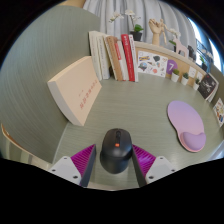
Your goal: Arrange mouse
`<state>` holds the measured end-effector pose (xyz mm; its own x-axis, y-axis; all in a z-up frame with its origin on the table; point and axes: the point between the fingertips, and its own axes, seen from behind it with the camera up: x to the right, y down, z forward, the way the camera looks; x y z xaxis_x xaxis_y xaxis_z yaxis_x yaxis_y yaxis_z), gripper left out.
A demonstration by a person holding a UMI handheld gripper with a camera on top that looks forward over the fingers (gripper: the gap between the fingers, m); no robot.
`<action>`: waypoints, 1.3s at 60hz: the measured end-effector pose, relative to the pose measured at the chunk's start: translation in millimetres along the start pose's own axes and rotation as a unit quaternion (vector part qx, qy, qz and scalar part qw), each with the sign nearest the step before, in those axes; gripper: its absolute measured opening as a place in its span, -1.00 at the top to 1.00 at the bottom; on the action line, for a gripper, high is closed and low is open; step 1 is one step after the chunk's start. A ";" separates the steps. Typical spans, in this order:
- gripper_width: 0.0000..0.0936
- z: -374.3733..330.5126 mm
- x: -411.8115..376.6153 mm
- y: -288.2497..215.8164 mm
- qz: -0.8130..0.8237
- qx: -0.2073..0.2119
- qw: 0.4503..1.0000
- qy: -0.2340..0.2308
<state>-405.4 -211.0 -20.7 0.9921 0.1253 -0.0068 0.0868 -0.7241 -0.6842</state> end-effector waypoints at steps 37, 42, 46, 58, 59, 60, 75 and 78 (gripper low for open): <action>0.18 4.9 9.1 -10.0 0.017 -0.013 1.000 0.021; 0.17 -5.7 20.6 -33.7 0.007 -0.003 1.000 0.022; 0.17 -24.1 40.2 -70.0 0.017 0.028 0.999 0.027; 0.17 -88.4 140.5 -194.5 0.050 0.141 0.987 0.067; 0.17 -92.0 150.2 -201.7 0.053 0.148 0.985 0.070; 0.17 -95.1 159.6 -208.0 0.056 0.154 0.984 0.072; 0.18 -55.1 284.2 -196.9 0.064 0.121 0.986 0.099; 0.18 -38.1 294.8 -181.7 0.068 0.100 0.989 0.087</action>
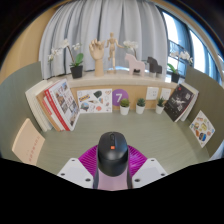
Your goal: Arrange mouse
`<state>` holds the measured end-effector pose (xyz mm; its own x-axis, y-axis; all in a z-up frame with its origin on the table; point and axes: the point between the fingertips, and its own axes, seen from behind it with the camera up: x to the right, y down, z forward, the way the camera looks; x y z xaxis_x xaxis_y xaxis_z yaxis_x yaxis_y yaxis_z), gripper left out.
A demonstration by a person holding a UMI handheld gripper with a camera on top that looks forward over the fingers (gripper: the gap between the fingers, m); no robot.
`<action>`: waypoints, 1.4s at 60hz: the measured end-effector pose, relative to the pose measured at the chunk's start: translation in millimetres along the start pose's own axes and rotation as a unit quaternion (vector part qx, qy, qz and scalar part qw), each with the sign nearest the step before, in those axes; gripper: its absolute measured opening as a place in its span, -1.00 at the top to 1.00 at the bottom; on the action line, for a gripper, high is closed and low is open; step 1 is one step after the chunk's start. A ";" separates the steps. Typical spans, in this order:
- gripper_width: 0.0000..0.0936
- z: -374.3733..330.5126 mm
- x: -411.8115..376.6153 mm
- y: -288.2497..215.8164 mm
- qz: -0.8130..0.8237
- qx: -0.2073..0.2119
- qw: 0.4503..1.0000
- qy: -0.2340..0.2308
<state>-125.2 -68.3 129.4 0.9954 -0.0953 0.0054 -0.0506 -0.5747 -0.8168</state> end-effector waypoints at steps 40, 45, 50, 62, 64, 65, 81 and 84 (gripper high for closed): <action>-0.08 68.3 15.9 129.5 -0.004 -0.130 0.991 -0.030; -0.20 68.1 14.3 130.4 -0.012 -0.142 0.989 -0.026; -0.57 61.3 21.1 131.8 -0.030 -0.159 0.987 -0.011; -0.84 10.1 16.0 86.4 -0.016 -0.122 0.992 -0.017; -0.84 -2.9 13.9 74.2 -0.012 -0.113 0.993 -0.014; -0.85 -10.5 13.5 68.2 -0.009 -0.109 0.994 -0.014; -0.84 -128.0 7.9 -5.5 -0.003 -0.024 1.000 -0.007; -0.84 -146.4 6.4 -10.9 -0.007 -0.013 1.000 -0.002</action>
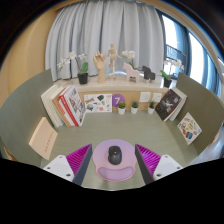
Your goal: Arrange mouse
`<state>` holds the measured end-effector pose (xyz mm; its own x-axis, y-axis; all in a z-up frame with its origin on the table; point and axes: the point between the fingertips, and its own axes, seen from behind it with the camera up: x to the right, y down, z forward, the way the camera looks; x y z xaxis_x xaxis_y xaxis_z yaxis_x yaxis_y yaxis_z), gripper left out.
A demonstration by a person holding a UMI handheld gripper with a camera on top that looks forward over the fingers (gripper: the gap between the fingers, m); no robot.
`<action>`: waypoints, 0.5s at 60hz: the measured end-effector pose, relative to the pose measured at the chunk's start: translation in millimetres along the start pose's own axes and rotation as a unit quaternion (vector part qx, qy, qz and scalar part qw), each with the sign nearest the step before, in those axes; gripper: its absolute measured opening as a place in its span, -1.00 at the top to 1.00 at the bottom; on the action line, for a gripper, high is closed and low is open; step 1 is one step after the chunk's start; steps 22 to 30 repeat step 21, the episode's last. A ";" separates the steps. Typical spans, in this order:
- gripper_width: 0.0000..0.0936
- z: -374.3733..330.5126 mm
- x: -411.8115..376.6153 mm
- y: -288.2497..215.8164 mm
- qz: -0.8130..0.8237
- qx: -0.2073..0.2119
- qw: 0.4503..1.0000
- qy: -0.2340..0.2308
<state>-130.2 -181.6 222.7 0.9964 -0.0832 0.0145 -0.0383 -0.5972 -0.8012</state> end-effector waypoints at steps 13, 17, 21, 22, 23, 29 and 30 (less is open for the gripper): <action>-0.84 -59.0 -10.9 -2.4 0.002 0.029 1.000 -0.003; -0.84 -69.7 -9.8 1.7 -0.002 0.029 1.000 0.001; -0.84 -80.0 -6.2 3.7 -0.011 0.033 0.999 0.009; -0.84 -80.0 -6.2 3.7 -0.011 0.033 0.999 0.009; -0.84 -80.0 -6.2 3.7 -0.011 0.033 0.999 0.009; -0.84 -80.0 -6.2 3.7 -0.011 0.033 0.999 0.009; -0.84 -80.0 -6.2 3.7 -0.011 0.033 0.999 0.009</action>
